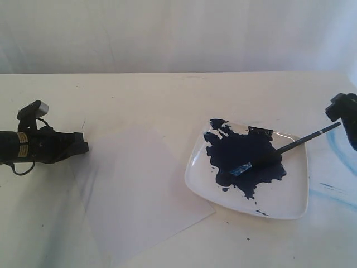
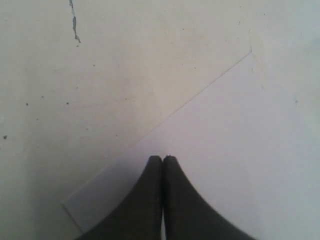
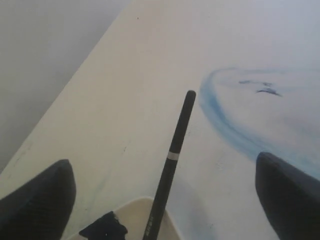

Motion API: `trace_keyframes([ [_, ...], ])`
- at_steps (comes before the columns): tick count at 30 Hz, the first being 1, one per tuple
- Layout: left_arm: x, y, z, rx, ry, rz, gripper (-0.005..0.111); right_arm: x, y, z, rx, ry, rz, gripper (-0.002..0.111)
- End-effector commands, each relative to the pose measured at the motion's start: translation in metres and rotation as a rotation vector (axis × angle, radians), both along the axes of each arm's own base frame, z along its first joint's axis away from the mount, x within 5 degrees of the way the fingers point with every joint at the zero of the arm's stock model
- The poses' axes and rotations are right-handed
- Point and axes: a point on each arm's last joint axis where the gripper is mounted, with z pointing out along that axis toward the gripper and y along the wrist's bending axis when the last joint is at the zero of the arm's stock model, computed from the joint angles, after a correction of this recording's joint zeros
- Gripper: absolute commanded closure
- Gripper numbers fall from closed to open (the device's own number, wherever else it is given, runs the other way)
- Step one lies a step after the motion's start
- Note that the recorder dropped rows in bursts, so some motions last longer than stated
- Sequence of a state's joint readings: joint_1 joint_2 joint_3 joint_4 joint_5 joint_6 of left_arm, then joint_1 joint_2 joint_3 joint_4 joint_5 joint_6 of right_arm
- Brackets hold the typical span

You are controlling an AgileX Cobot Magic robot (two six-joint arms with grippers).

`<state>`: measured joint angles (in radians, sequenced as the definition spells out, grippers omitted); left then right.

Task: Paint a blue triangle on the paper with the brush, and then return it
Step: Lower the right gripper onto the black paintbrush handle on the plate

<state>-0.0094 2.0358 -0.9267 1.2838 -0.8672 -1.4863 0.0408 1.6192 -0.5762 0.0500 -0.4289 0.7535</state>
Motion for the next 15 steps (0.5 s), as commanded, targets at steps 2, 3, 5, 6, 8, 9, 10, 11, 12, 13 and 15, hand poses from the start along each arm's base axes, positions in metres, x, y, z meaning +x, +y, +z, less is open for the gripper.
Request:
trace_keyframes([
  [2,-0.002,0.002,-0.005,0.051,0.022,0.004,0.107,0.016,0.005,-0.013,0.05,0.036,0.041,0.019],
  [3,-0.002,0.002,-0.005,0.051,0.022,0.004,0.107,0.018,0.006,-0.015,0.055,0.036,0.052,0.019],
  [5,-0.002,0.002,-0.005,0.051,0.022,0.004,0.107,0.022,0.007,-0.02,0.056,0.044,0.061,0.019],
  [6,-0.002,0.002,-0.005,0.051,0.022,0.004,0.107,0.023,0.007,-0.023,0.056,0.054,0.061,0.019],
  [8,-0.002,0.002,-0.005,0.051,0.022,0.004,0.107,0.027,0.007,-0.027,0.056,0.062,0.061,0.019],
  [9,-0.002,0.002,-0.005,0.051,0.022,0.004,0.107,0.029,0.007,-0.028,0.056,0.063,0.061,0.019],
  [10,-0.002,0.002,-0.005,0.052,0.022,0.002,0.107,0.031,0.007,-0.029,0.056,0.064,0.061,0.019],
  [11,-0.002,0.002,-0.005,0.052,0.022,0.002,0.107,0.033,0.008,-0.031,0.053,0.066,0.065,0.019],
  [12,-0.002,0.002,-0.005,0.052,0.022,0.002,0.107,0.035,0.008,-0.03,0.052,0.059,0.067,0.02],
  [13,-0.002,0.002,-0.005,0.052,0.022,0.002,0.107,0.036,0.008,-0.032,0.052,0.067,0.066,0.022],
  [15,-0.002,0.002,-0.005,0.052,0.022,0.002,0.107,0.039,0.009,-0.034,0.05,0.072,0.078,0.024],
])
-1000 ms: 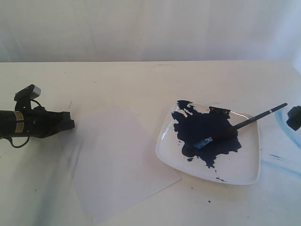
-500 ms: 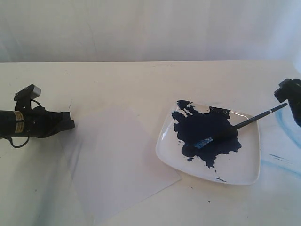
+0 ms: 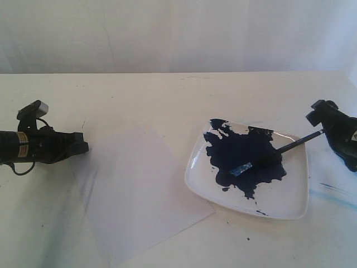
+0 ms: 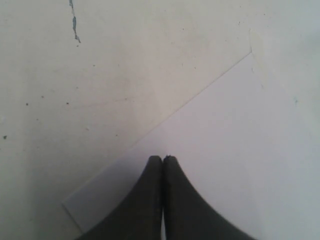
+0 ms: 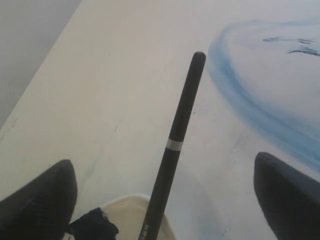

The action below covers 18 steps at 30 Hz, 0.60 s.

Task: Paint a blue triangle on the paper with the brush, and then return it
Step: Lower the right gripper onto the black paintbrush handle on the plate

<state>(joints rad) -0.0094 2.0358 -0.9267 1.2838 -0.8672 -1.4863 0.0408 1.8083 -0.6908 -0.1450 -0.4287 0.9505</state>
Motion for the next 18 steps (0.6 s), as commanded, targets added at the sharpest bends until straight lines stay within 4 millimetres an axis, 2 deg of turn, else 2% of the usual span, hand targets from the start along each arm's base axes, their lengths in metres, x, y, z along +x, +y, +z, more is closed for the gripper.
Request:
trace_keyframes([
  [1,-0.002,0.002,-0.005,0.052,0.022,0.002,0.107,0.007,0.001,-0.004,0.001,-0.006,0.022,0.025],
  [5,-0.002,0.002,-0.005,0.052,0.022,0.002,0.107,0.014,0.004,-0.008,0.029,0.007,0.044,0.029],
  [18,-0.002,0.002,-0.005,0.052,0.022,0.002,0.107,0.026,0.008,-0.02,0.018,0.015,0.104,0.029],
])
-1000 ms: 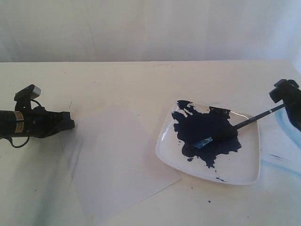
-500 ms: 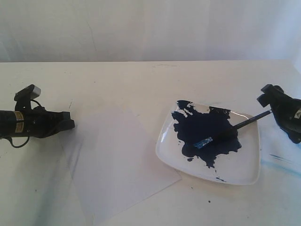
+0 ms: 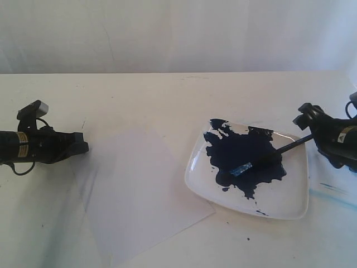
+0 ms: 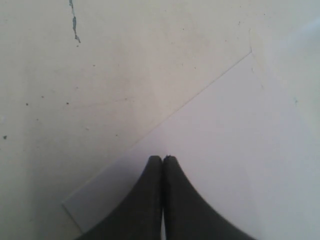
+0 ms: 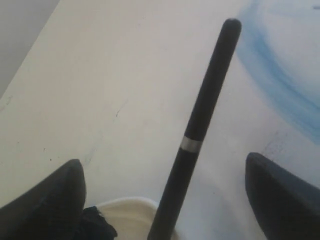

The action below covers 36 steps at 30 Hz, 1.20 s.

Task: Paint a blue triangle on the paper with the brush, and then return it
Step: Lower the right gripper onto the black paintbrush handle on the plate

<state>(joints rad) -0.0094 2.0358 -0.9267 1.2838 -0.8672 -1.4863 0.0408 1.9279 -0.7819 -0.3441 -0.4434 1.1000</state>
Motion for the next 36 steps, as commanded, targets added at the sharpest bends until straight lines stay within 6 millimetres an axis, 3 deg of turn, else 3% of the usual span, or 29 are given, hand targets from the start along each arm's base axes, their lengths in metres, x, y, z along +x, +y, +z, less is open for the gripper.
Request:
trace_keyframes([
  [1,-0.002,0.002,-0.005,0.052,0.022,0.002,0.107,0.004,0.0,0.001,-0.006,-0.018,0.021,0.03],
  [7,-0.002,0.002,-0.005,0.052,0.022,0.002,0.107,0.006,0.0,0.003,-0.003,-0.036,0.026,0.041],
  [17,-0.002,0.002,-0.005,0.052,0.022,0.002,0.107,0.005,0.001,-0.008,0.004,0.004,0.029,0.043],
  [24,-0.002,0.002,-0.005,0.052,0.022,0.002,0.107,0.006,0.003,-0.012,0.048,0.008,0.03,0.052],
  [36,-0.002,0.002,-0.005,0.054,0.022,0.004,0.107,0.004,0.005,-0.014,0.026,0.026,0.072,0.053],
])
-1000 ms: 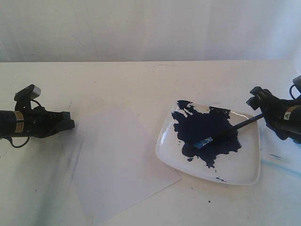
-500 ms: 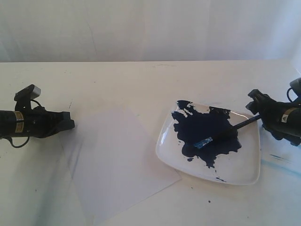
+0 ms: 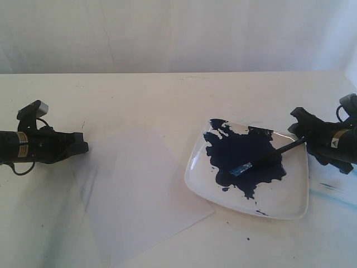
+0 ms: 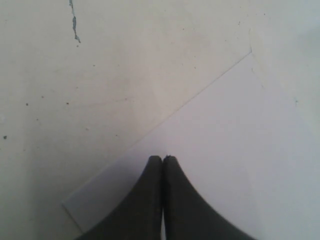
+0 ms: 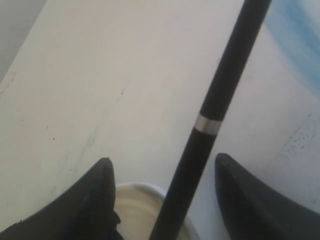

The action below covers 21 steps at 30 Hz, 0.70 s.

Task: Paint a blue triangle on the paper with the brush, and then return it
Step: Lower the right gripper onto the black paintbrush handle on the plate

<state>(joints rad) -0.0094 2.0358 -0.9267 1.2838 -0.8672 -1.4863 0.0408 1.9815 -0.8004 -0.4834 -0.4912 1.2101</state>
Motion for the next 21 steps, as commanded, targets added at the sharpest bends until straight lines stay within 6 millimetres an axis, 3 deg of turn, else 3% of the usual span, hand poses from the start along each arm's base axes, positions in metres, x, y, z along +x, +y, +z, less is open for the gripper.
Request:
trace_keyframes([
  [1,-0.002,0.002,-0.005,0.054,0.022,0.004,0.107,0.0,-0.002,-0.002,-0.012,0.014,0.005,0.054],
  [7,-0.002,0.002,-0.005,0.054,0.022,0.004,0.107,0.0,-0.002,0.0,-0.013,0.01,0.005,0.067],
  [21,-0.002,0.002,-0.005,0.054,0.022,0.004,0.107,-0.001,-0.007,0.009,-0.034,0.023,-0.02,0.072],
])
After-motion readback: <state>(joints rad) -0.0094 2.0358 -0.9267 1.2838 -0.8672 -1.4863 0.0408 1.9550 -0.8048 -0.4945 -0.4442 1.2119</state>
